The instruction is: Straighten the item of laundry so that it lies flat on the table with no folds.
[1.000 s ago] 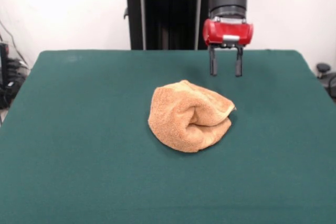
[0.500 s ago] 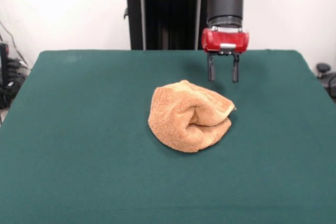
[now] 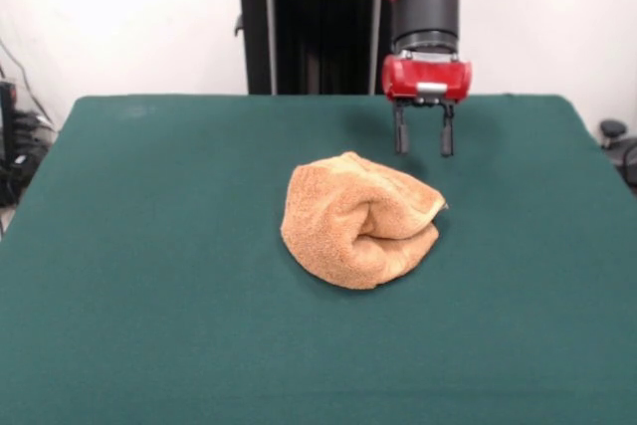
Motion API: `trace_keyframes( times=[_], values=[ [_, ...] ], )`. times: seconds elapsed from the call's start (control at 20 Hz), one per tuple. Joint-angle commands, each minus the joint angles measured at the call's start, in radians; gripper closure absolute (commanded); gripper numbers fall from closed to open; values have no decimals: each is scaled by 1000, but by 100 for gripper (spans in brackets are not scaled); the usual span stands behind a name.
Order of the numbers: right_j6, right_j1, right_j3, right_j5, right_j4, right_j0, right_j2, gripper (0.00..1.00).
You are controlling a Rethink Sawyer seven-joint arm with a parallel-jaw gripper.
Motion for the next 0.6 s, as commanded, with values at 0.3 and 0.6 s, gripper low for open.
trace_keyframes(
  times=[0.3, 0.6],
  values=[
    [269, 4, -76, -74, 104, 24, 93, 0],
    [192, 6, -93, -10, 198, 67, 57, 0]
  ],
)
